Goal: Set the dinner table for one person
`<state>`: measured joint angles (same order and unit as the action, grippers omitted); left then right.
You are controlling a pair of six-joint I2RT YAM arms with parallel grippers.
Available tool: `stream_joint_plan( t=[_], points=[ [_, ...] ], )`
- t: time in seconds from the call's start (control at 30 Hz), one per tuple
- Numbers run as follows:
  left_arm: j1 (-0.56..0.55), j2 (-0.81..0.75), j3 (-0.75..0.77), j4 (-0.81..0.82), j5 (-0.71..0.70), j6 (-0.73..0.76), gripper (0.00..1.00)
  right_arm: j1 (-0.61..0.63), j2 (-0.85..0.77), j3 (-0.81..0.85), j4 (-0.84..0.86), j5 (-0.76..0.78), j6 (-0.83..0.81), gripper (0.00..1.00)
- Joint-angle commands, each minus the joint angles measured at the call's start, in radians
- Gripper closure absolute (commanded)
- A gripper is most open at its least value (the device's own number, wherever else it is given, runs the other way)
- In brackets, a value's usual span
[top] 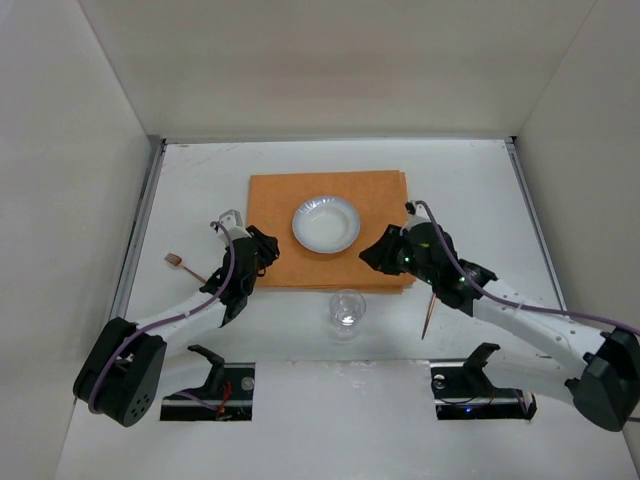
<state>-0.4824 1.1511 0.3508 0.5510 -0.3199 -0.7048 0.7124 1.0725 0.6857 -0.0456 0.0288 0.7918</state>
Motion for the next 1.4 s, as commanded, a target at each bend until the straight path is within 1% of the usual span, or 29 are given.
stream_joint_plan(
  t=[0.0, 0.1, 0.23, 0.3, 0.37, 0.5, 0.73, 0.87, 0.93, 1.03, 1.1, 1.17, 1.27, 1.37],
  points=[
    [0.0, -0.007, -0.004, 0.055, -0.002, -0.007, 0.69, 0.086, -0.04, 0.103, -0.327, 0.062, -0.158, 0.67],
    [-0.006, -0.002, -0.001, 0.056, -0.011, -0.002, 0.68, 0.199, -0.049, 0.147, -0.453, 0.118, -0.204, 0.58],
    [-0.002, -0.004, -0.001, 0.055, 0.001, -0.009, 0.68, 0.296, 0.004, 0.175, -0.526, 0.132, -0.218, 0.51],
    [-0.008, -0.007, -0.001, 0.056, -0.008, -0.004, 0.67, 0.331, 0.05, 0.187, -0.531, 0.155, -0.232, 0.51],
    [-0.003, 0.002, -0.001, 0.056, -0.004, -0.005, 0.67, 0.341, 0.085, 0.199, -0.519, 0.172, -0.235, 0.53],
    [-0.002, -0.031, -0.01, 0.056, -0.008, -0.002, 0.67, 0.339, 0.133, 0.199, -0.465, 0.2, -0.252, 0.58],
    [-0.005, -0.028, -0.009, 0.056, -0.011, -0.001, 0.67, 0.328, 0.179, 0.218, -0.441, 0.233, -0.266, 0.6],
    [0.006, -0.007, -0.006, 0.056, 0.005, -0.01, 0.67, 0.328, 0.219, 0.224, -0.424, 0.24, -0.269, 0.68],
    [-0.001, -0.008, -0.004, 0.056, 0.004, -0.01, 0.67, 0.33, 0.242, 0.235, -0.428, 0.253, -0.275, 0.76],
    [0.009, -0.008, -0.007, 0.056, 0.007, -0.012, 0.67, 0.331, 0.264, 0.247, -0.424, 0.278, -0.275, 0.85],
    [0.011, -0.025, -0.01, 0.056, 0.008, -0.015, 0.67, 0.331, 0.271, 0.256, -0.431, 0.29, -0.284, 0.88],
    [0.006, -0.033, -0.013, 0.056, -0.001, -0.009, 0.67, 0.331, 0.245, 0.271, -0.447, 0.292, -0.289, 0.9],
    [0.014, -0.019, -0.013, 0.056, 0.005, -0.015, 0.67, 0.318, 0.16, 0.307, -0.45, 0.266, -0.293, 0.9],
    [0.003, -0.021, -0.01, 0.056, 0.001, -0.013, 0.67, 0.229, 0.101, 0.333, -0.401, 0.264, -0.307, 0.9]
  ],
)
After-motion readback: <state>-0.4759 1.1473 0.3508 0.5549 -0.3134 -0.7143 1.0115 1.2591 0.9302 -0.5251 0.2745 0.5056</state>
